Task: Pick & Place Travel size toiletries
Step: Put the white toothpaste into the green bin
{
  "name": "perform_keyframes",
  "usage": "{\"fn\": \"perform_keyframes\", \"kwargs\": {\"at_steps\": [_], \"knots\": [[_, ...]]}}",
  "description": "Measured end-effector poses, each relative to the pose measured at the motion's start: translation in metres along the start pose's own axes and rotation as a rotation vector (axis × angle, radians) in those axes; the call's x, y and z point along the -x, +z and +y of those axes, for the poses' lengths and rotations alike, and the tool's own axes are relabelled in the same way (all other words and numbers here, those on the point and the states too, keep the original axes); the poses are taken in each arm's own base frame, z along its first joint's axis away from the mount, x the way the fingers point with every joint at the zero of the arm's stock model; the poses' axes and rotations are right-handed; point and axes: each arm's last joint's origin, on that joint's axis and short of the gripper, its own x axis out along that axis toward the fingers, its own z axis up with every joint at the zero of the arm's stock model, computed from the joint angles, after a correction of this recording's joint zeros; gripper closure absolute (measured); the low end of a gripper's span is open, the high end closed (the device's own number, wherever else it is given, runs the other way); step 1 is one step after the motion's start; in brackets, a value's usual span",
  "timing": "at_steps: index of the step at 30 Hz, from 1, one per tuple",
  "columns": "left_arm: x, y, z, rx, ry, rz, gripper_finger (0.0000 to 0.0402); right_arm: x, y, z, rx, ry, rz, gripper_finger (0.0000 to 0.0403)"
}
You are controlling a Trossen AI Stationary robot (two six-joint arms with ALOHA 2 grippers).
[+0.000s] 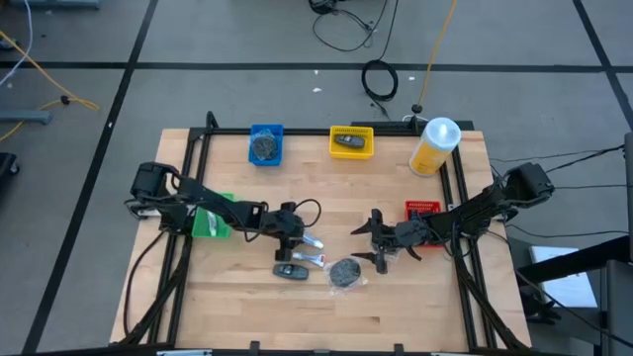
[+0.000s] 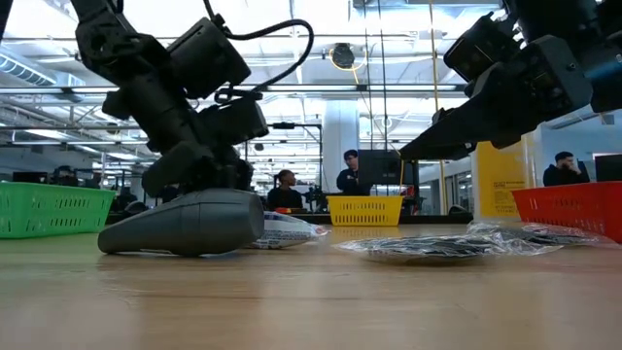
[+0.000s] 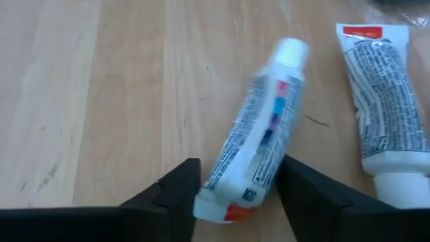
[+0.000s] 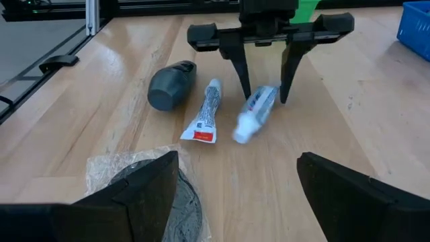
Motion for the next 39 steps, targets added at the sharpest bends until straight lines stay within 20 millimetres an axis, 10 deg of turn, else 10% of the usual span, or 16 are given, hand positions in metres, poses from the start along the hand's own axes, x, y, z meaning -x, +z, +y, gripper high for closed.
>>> {"fn": "perform_keyframes", "kwargs": {"at_steps": [13, 29, 39], "knots": [[0.029, 0.011, -0.011, 0.185, 0.032, -0.013, 0.0390, 0.000, 0.000, 0.000, 0.002, -0.003, 0.000, 0.0110], [0.203, -0.007, -0.047, 1.042, 0.338, 0.400, 0.0385, 0.000, 0.000, 0.000, 0.003, -0.005, -0.001, 0.0110], [0.201, -0.045, -0.037, 1.198, 0.676, 0.545, 0.0385, 0.000, 0.000, 0.000, 0.002, -0.004, -0.002, 0.0110]]}}
